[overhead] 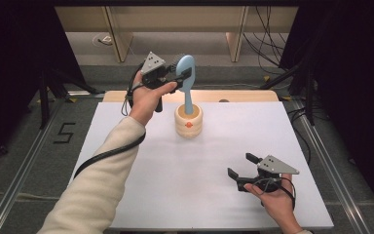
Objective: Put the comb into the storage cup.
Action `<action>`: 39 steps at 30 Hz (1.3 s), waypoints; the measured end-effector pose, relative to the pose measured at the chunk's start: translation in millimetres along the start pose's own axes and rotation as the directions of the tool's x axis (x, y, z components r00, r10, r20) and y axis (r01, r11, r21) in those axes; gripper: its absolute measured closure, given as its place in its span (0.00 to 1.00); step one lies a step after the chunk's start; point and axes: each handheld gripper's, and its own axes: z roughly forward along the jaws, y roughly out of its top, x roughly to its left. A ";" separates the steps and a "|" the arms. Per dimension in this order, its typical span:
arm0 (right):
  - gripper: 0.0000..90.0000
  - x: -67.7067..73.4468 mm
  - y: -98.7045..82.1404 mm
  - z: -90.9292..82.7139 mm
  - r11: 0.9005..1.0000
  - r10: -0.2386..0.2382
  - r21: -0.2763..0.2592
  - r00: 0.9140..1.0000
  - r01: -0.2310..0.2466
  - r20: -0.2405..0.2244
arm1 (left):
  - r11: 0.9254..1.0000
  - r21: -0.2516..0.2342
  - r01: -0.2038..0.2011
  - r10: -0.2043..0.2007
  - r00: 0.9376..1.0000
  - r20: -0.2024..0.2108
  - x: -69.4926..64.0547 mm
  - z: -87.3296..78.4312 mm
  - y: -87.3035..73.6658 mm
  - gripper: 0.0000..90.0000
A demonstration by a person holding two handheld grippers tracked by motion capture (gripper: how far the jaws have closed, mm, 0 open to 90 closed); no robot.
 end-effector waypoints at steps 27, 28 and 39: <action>0.14 0.2 -0.6 0.6 1.000 -0.003 0.005 1.000 0.003 -0.004 | 1.000 0.010 0.013 -0.013 1.000 -0.015 3.0 9.8 -9.1 0.56; 0.14 0.3 -0.6 0.5 1.000 -0.003 0.004 1.000 0.003 -0.004 | 1.000 0.014 0.011 -0.011 1.000 -0.014 3.2 10.0 -9.7 0.56; 0.14 0.1 -0.6 0.2 1.000 -0.003 0.005 1.000 0.003 -0.002 | 1.000 0.020 0.019 -0.019 1.000 -0.014 3.7 12.5 -13.3 0.56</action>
